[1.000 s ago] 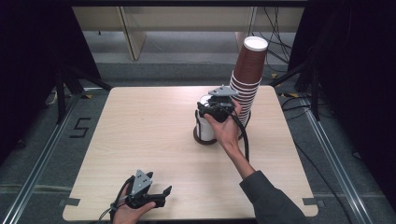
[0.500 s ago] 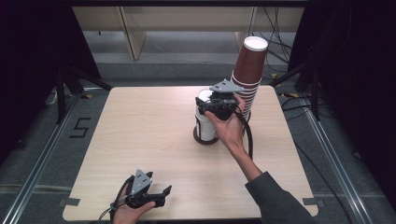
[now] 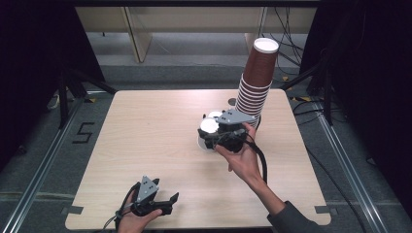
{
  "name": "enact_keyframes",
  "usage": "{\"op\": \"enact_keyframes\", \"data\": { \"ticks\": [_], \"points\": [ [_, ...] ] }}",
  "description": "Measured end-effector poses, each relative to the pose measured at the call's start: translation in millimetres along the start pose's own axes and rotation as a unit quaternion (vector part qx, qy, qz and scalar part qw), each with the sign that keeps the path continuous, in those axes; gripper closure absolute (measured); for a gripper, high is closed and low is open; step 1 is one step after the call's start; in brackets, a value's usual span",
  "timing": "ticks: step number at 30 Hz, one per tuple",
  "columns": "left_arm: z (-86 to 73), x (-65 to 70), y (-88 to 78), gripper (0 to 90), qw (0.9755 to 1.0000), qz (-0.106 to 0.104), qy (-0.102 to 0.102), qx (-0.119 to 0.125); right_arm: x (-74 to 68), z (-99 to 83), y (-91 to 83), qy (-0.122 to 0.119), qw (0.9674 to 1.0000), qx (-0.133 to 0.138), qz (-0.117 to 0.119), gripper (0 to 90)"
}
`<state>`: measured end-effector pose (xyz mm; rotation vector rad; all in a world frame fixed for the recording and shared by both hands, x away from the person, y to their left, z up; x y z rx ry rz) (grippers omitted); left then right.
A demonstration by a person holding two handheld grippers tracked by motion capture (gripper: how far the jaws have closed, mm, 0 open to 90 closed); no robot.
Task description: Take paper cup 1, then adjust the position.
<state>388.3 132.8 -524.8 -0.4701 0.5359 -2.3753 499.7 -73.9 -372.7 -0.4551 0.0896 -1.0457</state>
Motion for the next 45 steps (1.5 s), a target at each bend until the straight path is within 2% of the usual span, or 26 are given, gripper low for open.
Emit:
{"op": "enact_keyframes", "data": {
  "ticks": [3,4,12,13,14,15,16,17,19,22,23,24,25,26,27,30,35,37,39,40,41,42,45],
  "points": [
    [0.3,-0.5,0.2,14.6,1.0000,-0.001,-0.001,0.002,-1.6,-5.3,-0.5,-0.002,1.0000,-0.003,0.002,34.8],
    [0.4,-0.4,-0.1,14.7,1.0000,0.001,-0.001,0.000,-3.2,-13.1,-0.3,-0.004,0.9999,-0.009,0.008,34.8],
    [0.2,-0.6,1.1,14.7,1.0000,-0.001,-0.004,0.005,-10.4,-37.9,2.5,0.000,0.9991,-0.027,0.034,34.7],
    [0.2,-0.6,1.1,14.7,1.0000,-0.001,-0.004,0.005,-10.4,-37.9,2.5,0.000,0.9991,-0.027,0.034,34.7],
    [0.1,-0.9,1.0,14.7,1.0000,-0.001,-0.004,0.002,-13.3,-41.6,3.1,-0.002,0.9984,-0.030,0.048,34.7],
    [0.1,-0.9,1.0,14.7,1.0000,-0.001,-0.004,0.002,-13.3,-41.6,3.1,-0.002,0.9984,-0.030,0.048,34.7],
    [0.9,-0.7,1.5,14.7,1.0000,0.000,-0.002,0.002,-17.6,-45.7,2.0,0.014,0.9971,-0.044,0.061,34.8],
    [1.0,-0.6,1.6,14.7,1.0000,-0.001,0.000,0.001,-16.6,-46.3,2.1,-0.001,0.9974,-0.038,0.060,34.8],
    [0.6,0.0,2.4,14.7,1.0000,-0.003,-0.001,0.002,-20.5,-49.0,0.3,0.008,0.9963,-0.045,0.072,34.8],
    [0.7,0.3,1.9,14.7,1.0000,-0.006,0.001,0.002,-23.7,-52.3,-2.6,0.003,0.9957,-0.042,0.082,34.7],
    [1.7,0.8,1.3,14.7,1.0000,-0.006,0.001,0.004,-25.2,-53.2,-4.4,0.014,0.9951,-0.051,0.083,34.8],
    [1.7,0.8,1.3,14.6,1.0000,-0.006,0.001,0.004,-25.2,-53.2,-4.4,0.014,0.9951,-0.051,0.083,34.8],
    [3.3,1.9,0.9,14.7,0.9998,-0.011,0.004,0.014,-26.3,-54.4,-5.8,0.007,0.9952,-0.049,0.084,34.8],
    [3.8,2.8,1.5,14.6,0.9998,-0.012,0.002,0.019,-28.4,-54.9,-6.3,0.014,0.9951,-0.049,0.085,34.7],
    [4.1,2.9,1.7,14.6,0.9997,-0.014,0.005,0.020,-27.4,-54.7,-5.5,-0.001,0.9952,-0.041,0.088,34.7],
    [7.2,5.0,3.6,14.6,0.9990,-0.024,0.012,0.035,-31.0,-57.1,-5.5,-0.001,0.9944,-0.044,0.096,34.7],
    [11.0,6.6,7.3,14.6,0.9987,-0.019,0.016,0.045,-38.4,-59.7,-5.3,0.003,0.9928,-0.048,0.110,34.7],
    [13.0,7.8,11.4,14.6,0.9978,-0.029,0.026,0.054,-42.1,-60.6,-5.8,-0.002,0.9919,-0.047,0.118,34.7],
    [14.4,9.7,11.8,14.6,0.9975,-0.030,0.030,0.057,-44.8,-61.2,-5.8,-0.006,0.9918,-0.045,0.120,34.7],
    [15.2,11.5,12.3,14.6,0.9967,-0.035,0.033,0.065,-48.2,-61.1,-5.4,-0.001,0.9905,-0.043,0.131,34.7],
    [15.2,11.5,12.3,14.6,0.9967,-0.035,0.033,0.065,-48.7,-61.1,-6.4,-0.006,0.9913,-0.044,0.124,34.7],
    [16.1,15.1,13.3,14.6,0.9960,-0.038,0.042,0.069,-50.9,-60.8,-6.1,-0.009,0.9912,-0.040,0.126,34.7],
    [17.6,18.8,15.1,14.6,0.9949,-0.047,0.053,0.072,-58.6,-60.0,-6.5,-0.001,0.9896,-0.037,0.139,34.7]
  ]
}}
Point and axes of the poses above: each handheld gripper's, and its own axes: y roughly forward along the jaws, z roughly out of its top, x roughly to its right, the point moved 5 cm from there along y, roughly forward along the jaws, and after that the axes turned 15 degrees about -z, right-handed, at the moved point
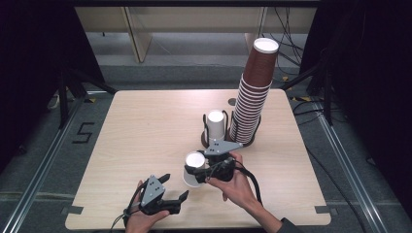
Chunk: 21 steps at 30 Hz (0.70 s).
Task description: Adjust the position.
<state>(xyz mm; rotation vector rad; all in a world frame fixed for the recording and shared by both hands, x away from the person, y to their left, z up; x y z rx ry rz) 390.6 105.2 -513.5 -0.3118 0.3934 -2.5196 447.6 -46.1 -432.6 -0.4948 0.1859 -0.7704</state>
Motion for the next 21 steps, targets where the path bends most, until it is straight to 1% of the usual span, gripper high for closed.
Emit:
{"op": "enact_keyframes", "data": {
  "ticks": [1,2,3,4,5,6,7,8,9,10,11,13,15,16,17,18,19,20,21],
  "points": [
    [0.4,0.4,0.5,14.6,1.0000,0.000,0.003,-0.001,-2.2,0.3,-0.7,-0.001,1.0000,-0.003,0.003,34.7],
    [1.2,1.0,2.2,14.6,1.0000,-0.001,0.007,0.003,-3.7,1.0,-0.5,-0.002,1.0000,0.003,0.005,34.7],
    [1.2,1.0,2.2,14.6,1.0000,-0.001,0.007,0.003,-3.7,1.0,-0.5,-0.002,1.0000,0.003,0.005,34.7],
    [1.7,1.8,5.1,14.5,0.9999,-0.006,0.013,0.006,-9.4,2.0,0.0,0.001,0.9998,0.007,0.019,34.7],
    [1.9,2.2,6.7,14.5,0.9998,-0.010,0.016,0.007,-11.2,1.9,-0.4,0.003,0.9997,0.004,0.024,34.7],
    [1.9,2.2,6.7,14.4,0.9998,-0.010,0.016,0.007,-11.2,1.9,-0.4,0.003,0.9997,0.004,0.024,34.7],
    [2.2,3.8,9.6,14.5,0.9997,-0.014,0.020,0.009,-12.8,2.3,-0.6,0.001,0.9998,0.003,0.022,34.7],
    [2.2,3.8,9.6,14.6,0.9997,-0.014,0.020,0.009,-14.4,2.4,0.3,0.007,0.9995,0.006,0.030,34.7],
    [2.5,5.4,12.8,14.5,0.9994,-0.022,0.026,0.012,-15.0,2.3,0.2,0.009,0.9994,0.004,0.034,34.7],
    [2.7,6.3,14.5,14.6,0.9993,-0.022,0.026,0.016,-15.2,2.1,0.4,0.008,0.9994,0.003,0.034,34.7],
    [2.8,6.7,15.5,14.5,0.9992,-0.024,0.028,0.016,-15.2,1.7,-0.2,0.008,0.9996,0.000,0.028,34.7],
    [3.2,7.6,15.9,14.5,0.9991,-0.026,0.029,0.016,-15.2,1.6,-0.1,0.006,0.9996,0.002,0.027,34.7],
    [4.6,8.2,15.6,14.2,0.9991,-0.023,0.029,0.019,-17.4,0.4,1.4,0.015,0.9992,0.002,0.038,34.7],
    [4.6,8.2,15.6,14.0,0.9991,-0.023,0.029,0.019,-17.4,0.4,1.4,0.015,0.9992,0.002,0.038,34.7],
    [5.3,8.4,16.0,13.6,0.9989,-0.027,0.028,0.025,-17.9,-0.9,1.0,0.018,0.9990,-0.002,0.042,34.7],
    [5.3,8.4,16.3,13.2,0.9989,-0.027,0.027,0.026,-18.1,-1.0,1.0,0.017,0.9990,-0.001,0.040,34.8],
    [5.1,8.5,16.8,13.0,0.9989,-0.028,0.025,0.027,-18.9,-1.3,1.4,0.020,0.9988,-0.002,0.044,34.8],
    [5.1,8.5,16.8,12.8,0.9989,-0.028,0.025,0.027,-19.8,-1.4,2.1,0.017,0.9988,0.000,0.045,34.8],
    [4.4,8.3,18.4,12.3,0.9989,-0.031,0.024,0.027,-22.1,-2.1,1.4,0.028,0.9983,-0.007,0.050,34.7]
  ]
}}
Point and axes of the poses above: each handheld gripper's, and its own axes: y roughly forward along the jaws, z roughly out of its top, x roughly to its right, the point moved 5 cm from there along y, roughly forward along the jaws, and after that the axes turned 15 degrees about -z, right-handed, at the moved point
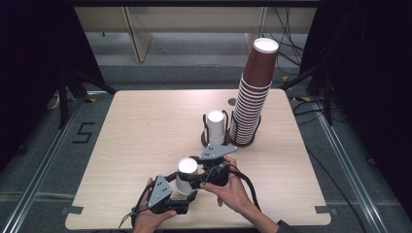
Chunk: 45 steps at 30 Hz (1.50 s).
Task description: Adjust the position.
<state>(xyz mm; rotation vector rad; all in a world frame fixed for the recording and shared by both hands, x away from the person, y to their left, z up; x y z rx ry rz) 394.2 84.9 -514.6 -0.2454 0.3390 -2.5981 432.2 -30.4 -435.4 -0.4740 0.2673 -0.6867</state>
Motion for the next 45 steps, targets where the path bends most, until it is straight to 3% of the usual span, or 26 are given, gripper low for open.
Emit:
{"op": "enact_keyframes", "data": {
  "ticks": [2,3,5,11,13,15,16,18,23,25,27,28,30,31,33,35,37,40,41,42,45],
  "points": [
    [-0.5,-0.2,1.4,11.9,1.0000,-0.001,0.000,0.001,-0.7,0.2,1.1,-0.010,0.9999,0.006,0.006,34.8],
    [-0.5,-0.7,2.5,11.7,1.0000,-0.006,-0.001,0.006,-0.2,0.0,0.7,-0.014,0.9999,0.005,-0.004,34.7],
    [-1.1,-0.6,2.3,11.8,1.0000,-0.002,-0.002,0.002,-2.1,0.1,0.6,-0.008,0.9999,0.006,0.011,34.7],
    [-0.5,-0.3,0.0,15.6,1.0000,-0.009,0.000,0.002,-1.8,1.2,-2.1,-0.001,0.9998,0.007,0.017,34.3],
    [0.2,-0.2,-0.9,17.7,0.9997,-0.008,0.021,-0.011,0.1,0.8,-2.7,-0.003,0.9997,0.004,0.024,33.3],
    [0.5,0.1,-0.6,18.9,0.9996,-0.012,0.023,-0.008,1.8,0.5,-4.2,-0.001,0.9997,0.000,0.026,31.7],
    [0.2,0.8,-2.2,19.4,0.9991,-0.015,0.031,-0.022,3.4,-0.2,-6.2,-0.010,0.9996,-0.013,0.024,27.7],
    [0.7,0.5,-3.2,20.0,0.9975,-0.017,0.059,-0.035,5.7,1.1,-9.1,-0.010,0.9996,-0.010,0.026,23.7],
    [1.0,2.8,-4.2,21.1,0.9956,-0.022,0.076,-0.049,11.5,1.4,-17.2,-0.021,0.9987,-0.035,0.031,19.1],
    [0.1,5.0,-5.1,21.3,0.9926,-0.026,0.094,-0.071,12.8,-0.3,-18.7,-0.020,0.9980,-0.043,0.041,18.2],
    [0.1,6.0,-4.7,21.5,0.9929,-0.027,0.094,-0.068,12.6,-1.4,-19.0,-0.015,0.9978,-0.045,0.046,18.2],
    [0.0,6.4,-6.2,21.6,0.9914,-0.030,0.100,-0.079,14.6,-4.1,-20.2,-0.034,0.9968,-0.055,0.048,19.2],
    [-0.2,6.9,-6.2,21.7,0.9906,-0.034,0.104,-0.082,12.6,-7.6,-20.9,-0.022,0.9960,-0.066,0.056,20.1],
    [-0.3,6.4,-7.2,21.7,0.9888,-0.030,0.114,-0.092,13.3,-8.6,-21.7,-0.024,0.9958,-0.071,0.053,21.1],
    [-0.3,6.8,-6.7,21.8,0.9882,-0.034,0.117,-0.093,12.9,-9.9,-20.9,-0.027,0.9953,-0.072,0.059,21.7],
    [-1.6,9.0,-5.9,21.8,0.9869,-0.043,0.119,-0.101,11.5,-12.5,-20.5,-0.017,0.9940,-0.079,0.074,25.8],
    [-1.8,9.5,-5.4,21.7,0.9863,-0.048,0.122,-0.101,12.7,-12.9,-19.4,-0.030,0.9941,-0.073,0.074,31.9],
    [-1.8,8.6,-5.7,21.2,0.9872,-0.052,0.117,-0.096,12.6,-12.7,-19.8,-0.027,0.9940,-0.072,0.078,32.8],
    [-1.6,8.2,-5.5,18.0,0.9884,-0.050,0.115,-0.086,13.2,-11.6,-20.9,-0.018,0.9942,-0.071,0.079,33.6],
    [-1.3,7.7,-5.2,16.5,0.9918,-0.053,0.099,-0.061,14.1,-10.2,-21.0,-0.013,0.9952,-0.062,0.074,33.9],
    [0.2,3.2,-6.4,14.4,0.9958,-0.044,0.077,-0.021,16.8,-6.2,-23.9,0.006,0.9954,-0.052,0.080,34.3]
  ]
}}
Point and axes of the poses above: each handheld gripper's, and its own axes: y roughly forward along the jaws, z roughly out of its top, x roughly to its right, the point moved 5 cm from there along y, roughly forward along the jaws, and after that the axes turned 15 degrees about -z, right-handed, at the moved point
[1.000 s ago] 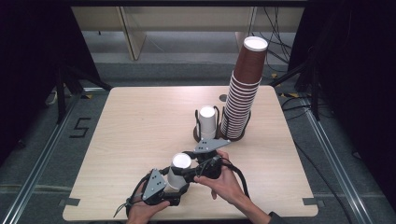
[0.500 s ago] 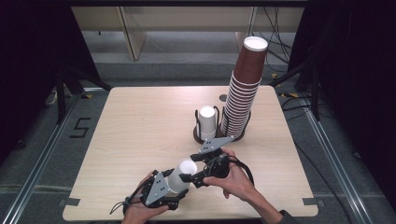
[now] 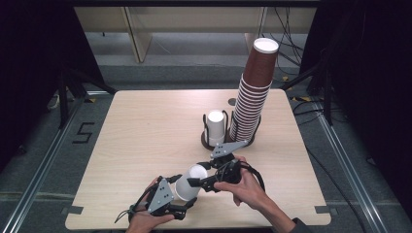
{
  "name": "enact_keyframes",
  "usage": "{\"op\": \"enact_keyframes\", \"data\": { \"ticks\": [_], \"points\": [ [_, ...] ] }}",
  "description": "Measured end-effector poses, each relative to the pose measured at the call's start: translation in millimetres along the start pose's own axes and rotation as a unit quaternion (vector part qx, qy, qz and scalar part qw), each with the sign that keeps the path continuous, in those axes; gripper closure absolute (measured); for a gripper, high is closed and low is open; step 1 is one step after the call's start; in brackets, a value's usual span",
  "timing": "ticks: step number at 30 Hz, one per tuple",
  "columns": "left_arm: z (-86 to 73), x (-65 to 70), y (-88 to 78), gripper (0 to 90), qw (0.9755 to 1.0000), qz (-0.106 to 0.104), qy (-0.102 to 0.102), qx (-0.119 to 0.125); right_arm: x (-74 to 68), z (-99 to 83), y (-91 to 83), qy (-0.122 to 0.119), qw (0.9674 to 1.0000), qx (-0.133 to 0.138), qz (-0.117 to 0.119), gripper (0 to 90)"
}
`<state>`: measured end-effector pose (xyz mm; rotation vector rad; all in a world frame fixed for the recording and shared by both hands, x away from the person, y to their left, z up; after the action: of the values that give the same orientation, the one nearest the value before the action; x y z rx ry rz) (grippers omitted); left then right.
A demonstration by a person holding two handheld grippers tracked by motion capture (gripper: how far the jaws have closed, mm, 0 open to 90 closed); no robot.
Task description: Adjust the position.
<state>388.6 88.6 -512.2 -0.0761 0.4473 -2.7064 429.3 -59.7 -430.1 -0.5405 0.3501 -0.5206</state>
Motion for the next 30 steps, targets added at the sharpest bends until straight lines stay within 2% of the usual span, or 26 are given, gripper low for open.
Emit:
{"op": "enact_keyframes", "data": {
  "ticks": [2,3,4,5,6,7,10,12,14,15,17,18,20,21,22,23,24,25,26,27,28,29,30],
  "points": [
    [2.0,-4.0,-2.3,14.3,0.9993,0.008,-0.010,0.036,2.0,2.3,-4.0,0.021,0.9997,0.008,0.000,34.4],
    [2.9,-4.6,-3.2,14.3,0.9988,0.010,-0.012,0.047,3.8,4.2,-6.6,0.031,0.9994,0.017,0.001,34.4],
    [4.5,-5.2,-4.3,14.4,0.9982,0.010,-0.011,0.058,6.0,5.5,-7.0,0.024,0.9993,0.027,0.002,34.4],
    [5.8,-5.0,-4.0,14.4,0.9973,0.008,-0.011,0.071,6.3,6.3,-9.1,0.040,0.9988,0.029,0.004,34.4],
    [5.8,-5.0,-4.0,14.4,0.9973,0.008,-0.011,0.071,6.3,6.3,-9.1,0.040,0.9988,0.029,0.004,34.4],
    [8.5,-3.8,-4.6,14.5,0.9964,0.011,-0.004,0.084,6.4,7.0,-9.5,0.049,0.9980,0.036,0.016,34.4],
    [9.9,-2.1,-4.8,14.5,0.9961,0.009,-0.001,0.087,5.8,6.7,-9.0,0.045,0.9981,0.039,0.016,34.4],
    [10.8,-2.5,-5.1,15.4,0.9953,0.006,0.009,0.096,5.3,6.5,-9.7,0.050,0.9979,0.035,0.020,34.3],
    [10.5,-2.7,-7.2,16.1,0.9961,0.009,0.011,0.087,5.5,6.3,-9.8,0.052,0.9978,0.034,0.023,34.3],
    [10.7,-3.4,-9.0,17.3,0.9966,0.006,0.016,0.080,5.8,5.8,-8.2,0.057,0.9970,0.034,0.039,34.0],
    [11.1,-4.6,-8.4,19.5,0.9966,0.004,0.017,0.081,7.3,4.7,-8.2,0.062,0.9972,0.028,0.031,33.3],
    [10.6,-4.9,-9.7,19.5,0.9975,0.008,0.021,0.067,7.3,4.7,-8.2,0.062,0.9972,0.028,0.031,33.3],
    [9.6,-3.8,-9.3,20.9,0.9983,0.002,0.018,0.056,7.3,3.8,-7.3,0.053,0.9978,0.026,0.030,32.8],
    [9.2,-5.2,-10.4,21.9,0.9990,0.000,0.019,0.041,7.5,2.7,-7.7,0.040,0.9987,0.014,0.026,30.6],
    [9.2,-5.2,-10.4,22.1,0.9990,0.000,0.019,0.041,7.5,2.7,-7.7,0.040,0.9987,0.014,0.026,30.6],
    [8.8,-5.9,-11.0,22.1,0.9993,-0.001,0.017,0.033,8.0,2.7,-7.3,0.033,0.9990,0.016,0.025,28.5],
    [7.3,-6.7,-12.4,22.7,0.9996,0.001,0.026,0.013,8.2,2.6,-8.9,0.021,0.9995,0.006,0.021,23.0],
    [6.9,-6.3,-12.6,22.9,0.9996,0.001,0.028,0.007,8.5,2.8,-10.1,0.010,0.9998,0.002,0.015,22.2],
    [6.9,-6.3,-12.6,23.0,0.9996,0.001,0.028,0.007,8.5,2.8,-10.1,0.010,0.9998,0.002,0.015,22.2],
    [5.6,-5.9,-12.0,23.1,0.9993,-0.005,0.032,-0.015,9.5,3.1,-11.9,-0.028,0.9996,-0.005,0.000,20.1],
    [5.6,-5.9,-12.0,23.1,0.9993,-0.005,0.032,-0.015,9.5,3.1,-11.9,-0.028,0.9996,-0.005,0.000,20.1],
    [4.5,-4.6,-12.5,23.1,0.9986,-0.010,0.038,-0.036,8.5,2.6,-13.6,-0.064,0.9978,-0.015,-0.007,19.6],
    [4.5,-4.6,-12.5,23.1,0.9986,-0.010,0.038,-0.036,8.5,2.6,-13.6,-0.064,0.9978,-0.015,-0.007,19.6]
  ]
}}
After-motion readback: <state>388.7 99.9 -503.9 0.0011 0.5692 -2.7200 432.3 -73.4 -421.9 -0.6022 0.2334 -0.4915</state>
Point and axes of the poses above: each handheld gripper's, and its own axes: y roughly forward along the jaws, z roughly out of its top, x roughly to its right, the point moved 5 cm from there along y, roughly forward along the jaws, and after that the axes turned 15 degrees about -z, right-handed, at the moved point
